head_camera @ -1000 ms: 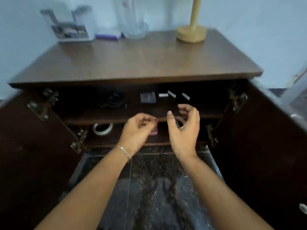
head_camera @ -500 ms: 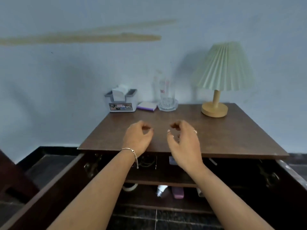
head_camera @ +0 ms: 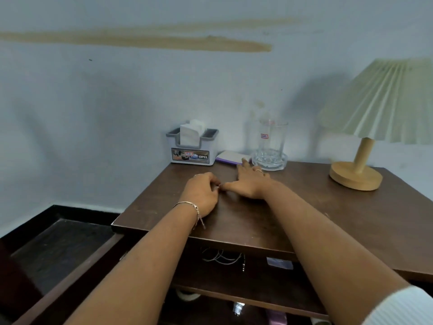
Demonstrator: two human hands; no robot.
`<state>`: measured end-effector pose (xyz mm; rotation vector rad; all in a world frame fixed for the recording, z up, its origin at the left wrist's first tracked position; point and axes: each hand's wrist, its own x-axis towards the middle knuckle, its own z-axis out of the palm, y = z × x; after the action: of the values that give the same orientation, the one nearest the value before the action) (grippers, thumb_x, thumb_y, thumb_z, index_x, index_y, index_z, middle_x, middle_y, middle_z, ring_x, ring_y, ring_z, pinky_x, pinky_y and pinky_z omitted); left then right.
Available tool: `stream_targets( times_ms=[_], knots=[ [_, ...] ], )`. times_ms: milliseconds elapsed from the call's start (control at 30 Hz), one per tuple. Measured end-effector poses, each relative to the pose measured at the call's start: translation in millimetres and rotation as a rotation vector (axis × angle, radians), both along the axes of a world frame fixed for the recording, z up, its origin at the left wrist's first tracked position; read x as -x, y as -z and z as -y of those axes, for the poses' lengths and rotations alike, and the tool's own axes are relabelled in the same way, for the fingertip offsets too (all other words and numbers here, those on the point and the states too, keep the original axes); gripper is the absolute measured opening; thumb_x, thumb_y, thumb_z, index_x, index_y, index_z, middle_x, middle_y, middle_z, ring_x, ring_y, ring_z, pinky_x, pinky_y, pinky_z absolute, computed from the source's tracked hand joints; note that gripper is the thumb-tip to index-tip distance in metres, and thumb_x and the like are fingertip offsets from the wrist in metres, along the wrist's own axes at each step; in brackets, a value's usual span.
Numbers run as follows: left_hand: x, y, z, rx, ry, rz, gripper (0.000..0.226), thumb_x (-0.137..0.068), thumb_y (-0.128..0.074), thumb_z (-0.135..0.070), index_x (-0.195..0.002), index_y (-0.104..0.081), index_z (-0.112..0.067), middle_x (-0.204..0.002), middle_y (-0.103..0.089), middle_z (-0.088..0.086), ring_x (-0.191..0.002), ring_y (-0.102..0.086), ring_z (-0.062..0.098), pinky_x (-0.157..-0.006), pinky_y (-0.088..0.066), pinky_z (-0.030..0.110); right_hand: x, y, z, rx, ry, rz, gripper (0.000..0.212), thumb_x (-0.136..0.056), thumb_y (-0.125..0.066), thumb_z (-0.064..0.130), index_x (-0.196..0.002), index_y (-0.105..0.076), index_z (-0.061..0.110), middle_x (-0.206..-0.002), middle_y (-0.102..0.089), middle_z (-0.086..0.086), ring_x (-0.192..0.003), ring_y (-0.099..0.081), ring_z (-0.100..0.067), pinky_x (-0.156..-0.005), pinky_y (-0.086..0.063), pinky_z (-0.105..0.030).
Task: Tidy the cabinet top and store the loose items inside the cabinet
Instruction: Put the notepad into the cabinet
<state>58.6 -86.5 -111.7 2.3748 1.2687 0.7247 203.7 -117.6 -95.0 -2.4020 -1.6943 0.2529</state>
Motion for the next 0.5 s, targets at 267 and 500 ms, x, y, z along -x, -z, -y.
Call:
stream_targets(
  times_ms=[267,500],
  knots=[
    [-3,7,-8,-0.036,-0.024,0.042,0.027,-0.090,-0.057,-0.016,-0.117,-0.060,-0.014,-0.120,-0.063,0.006,-0.116,-0.054,0.023,-0.101,-0.042,0.033,-3,1,-20,-0.008,0.041,0.054,0.110,-0.074,-0.050,0.078,-0.153,-0.011,0.011,-0.162,-0.009,-0.005,-0.145,-0.016,-0.033,-0.115,-0.018,-0.048],
    [-3,3,-2,0.072,-0.048,0.223,0.027,-0.091,-0.051,-0.011,-0.116,-0.060,-0.012,-0.119,-0.065,0.005,-0.117,-0.055,0.021,-0.103,-0.041,0.033,7,0,-9,0.016,0.020,0.145,0.097,-0.082,-0.038,0.076,-0.153,-0.012,0.013,-0.160,-0.013,-0.007,-0.146,-0.013,-0.032,-0.114,-0.016,-0.051]
  ],
)
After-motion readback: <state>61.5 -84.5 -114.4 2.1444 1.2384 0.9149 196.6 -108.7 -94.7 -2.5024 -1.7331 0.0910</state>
